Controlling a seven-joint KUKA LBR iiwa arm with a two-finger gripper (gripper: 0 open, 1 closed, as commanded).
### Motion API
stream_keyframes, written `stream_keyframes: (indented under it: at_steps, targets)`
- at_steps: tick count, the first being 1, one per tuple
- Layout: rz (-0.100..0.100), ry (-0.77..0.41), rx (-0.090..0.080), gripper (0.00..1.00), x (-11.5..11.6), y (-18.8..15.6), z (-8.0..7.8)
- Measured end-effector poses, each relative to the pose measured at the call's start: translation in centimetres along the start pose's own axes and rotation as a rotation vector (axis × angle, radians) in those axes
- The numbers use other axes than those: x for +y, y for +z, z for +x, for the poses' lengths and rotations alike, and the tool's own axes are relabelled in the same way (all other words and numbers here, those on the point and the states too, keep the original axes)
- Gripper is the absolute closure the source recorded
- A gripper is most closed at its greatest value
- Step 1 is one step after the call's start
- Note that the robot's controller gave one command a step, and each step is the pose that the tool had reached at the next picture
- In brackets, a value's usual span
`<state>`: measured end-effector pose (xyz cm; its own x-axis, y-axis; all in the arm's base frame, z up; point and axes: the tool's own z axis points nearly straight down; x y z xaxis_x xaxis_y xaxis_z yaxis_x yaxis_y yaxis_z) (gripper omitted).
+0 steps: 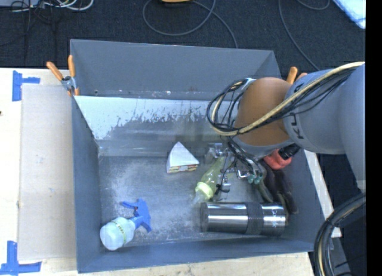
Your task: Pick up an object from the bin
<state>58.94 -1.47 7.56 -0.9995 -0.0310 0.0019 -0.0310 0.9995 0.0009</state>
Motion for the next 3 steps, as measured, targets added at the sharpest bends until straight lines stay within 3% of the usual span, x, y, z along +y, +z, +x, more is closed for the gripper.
stream_keyframes:
  at_steps: [1,2,3]
  targets:
    - [-0.001,0.03,-0.001,1.0,-1.0,0.6,-1.5]
    - [-0.001,0.029,-0.001,1.0,-1.0,0.6,-1.5]
    - [0.0,0.006,-0.005,1.0,-1.2,-15.4,-2.1]
